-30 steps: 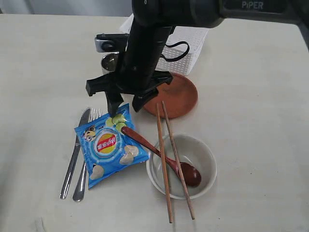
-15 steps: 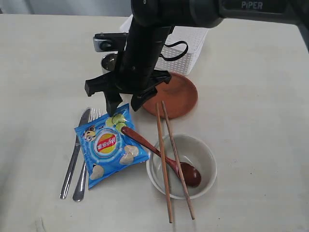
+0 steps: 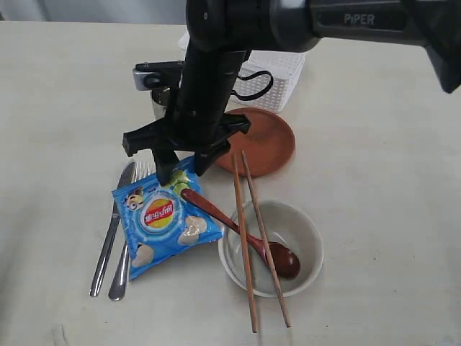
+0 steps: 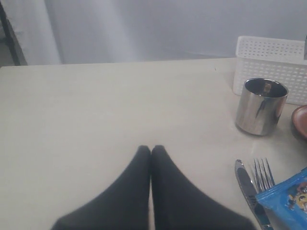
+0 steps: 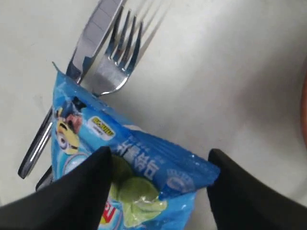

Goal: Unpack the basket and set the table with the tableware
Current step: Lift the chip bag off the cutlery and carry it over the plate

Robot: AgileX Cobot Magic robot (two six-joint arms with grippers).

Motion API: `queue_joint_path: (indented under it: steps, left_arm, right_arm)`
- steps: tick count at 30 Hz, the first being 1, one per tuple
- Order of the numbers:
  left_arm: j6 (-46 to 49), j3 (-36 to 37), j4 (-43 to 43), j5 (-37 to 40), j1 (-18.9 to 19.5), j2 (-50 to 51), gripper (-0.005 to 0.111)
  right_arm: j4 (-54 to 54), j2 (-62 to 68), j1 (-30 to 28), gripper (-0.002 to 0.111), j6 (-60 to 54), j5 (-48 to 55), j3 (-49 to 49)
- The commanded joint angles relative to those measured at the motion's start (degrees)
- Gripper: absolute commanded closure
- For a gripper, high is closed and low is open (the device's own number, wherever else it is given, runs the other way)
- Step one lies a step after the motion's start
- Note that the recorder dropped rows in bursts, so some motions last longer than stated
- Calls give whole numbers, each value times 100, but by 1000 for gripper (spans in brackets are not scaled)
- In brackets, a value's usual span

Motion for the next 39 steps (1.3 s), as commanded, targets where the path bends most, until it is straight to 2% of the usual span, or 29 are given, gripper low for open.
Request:
queue_joint_path:
  steps: [1,6,8,10,15,16,32,39]
  left_arm:
    - [1,11,24,-32,-39,-21,107]
    - [1,11,24,-32,-39,-21,107]
    - [1,11,24,-32,-39,-21,107]
    - [1,11,24,-32,-39,-21,107]
    - [1,11,24,-32,-39,-21,107]
    - [1,11,24,-32,-39,-21,107]
    - [1,11,24,-32,-39,-21,107]
    - [1,11,24,-32,-39,-21,107]
  right_arm:
    - [-33,99,-13,52,-71,28,-33]
    - [-33,99,-13,52,-110,-44,-42]
    - [-33,99,-13,56,-194,-44,-42]
    - [-33,99,-13,67,-283,-44,-42]
    - [-45,99,-13,106,-409,-205,-42]
    - [-45,99,-13,108,-415,-256,-42]
    - [0,-61,-13,108,-415,-862,-42]
    - [625,-98,-13,108,-736,-1184,-444]
